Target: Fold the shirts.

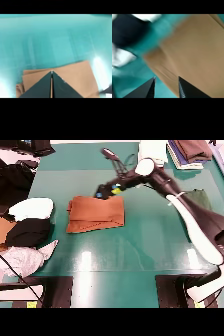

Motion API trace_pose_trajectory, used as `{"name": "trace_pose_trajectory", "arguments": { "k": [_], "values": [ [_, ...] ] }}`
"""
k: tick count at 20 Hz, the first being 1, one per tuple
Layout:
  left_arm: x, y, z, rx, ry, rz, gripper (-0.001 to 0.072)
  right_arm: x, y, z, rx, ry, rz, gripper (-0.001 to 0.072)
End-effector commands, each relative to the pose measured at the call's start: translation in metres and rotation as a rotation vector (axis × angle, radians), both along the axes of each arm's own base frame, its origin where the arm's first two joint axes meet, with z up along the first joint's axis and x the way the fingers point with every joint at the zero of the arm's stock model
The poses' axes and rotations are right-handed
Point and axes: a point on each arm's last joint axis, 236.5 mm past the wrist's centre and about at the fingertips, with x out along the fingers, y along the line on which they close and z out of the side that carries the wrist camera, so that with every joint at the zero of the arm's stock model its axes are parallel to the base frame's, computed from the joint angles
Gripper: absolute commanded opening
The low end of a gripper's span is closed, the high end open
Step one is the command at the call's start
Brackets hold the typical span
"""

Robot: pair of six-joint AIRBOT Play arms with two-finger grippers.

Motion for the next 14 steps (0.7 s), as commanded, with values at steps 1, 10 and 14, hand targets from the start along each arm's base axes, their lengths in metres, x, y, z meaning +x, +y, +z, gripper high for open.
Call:
{"name": "trace_pose_trajectory", "arguments": {
  "k": [1,10,14],
  "values": [
    [-0.009,-0.026,0.001,0.02,-0.007,-0.066,0.0022,0.003,-0.103,-0.068,-0.125,0.192,-0.217,0.0445],
    [-0.004,-0.047,-0.021,0.012,0.036,-0.12,0.0022,0.011,-0.094,-0.156,0.042,0.491,-0.41,0.0583],
    [-0.005,-0.051,-0.022,-0.004,0.044,-0.129,0.0022,0.031,-0.035,-0.158,0.064,0.422,-0.345,0.0487]
  ]
}}
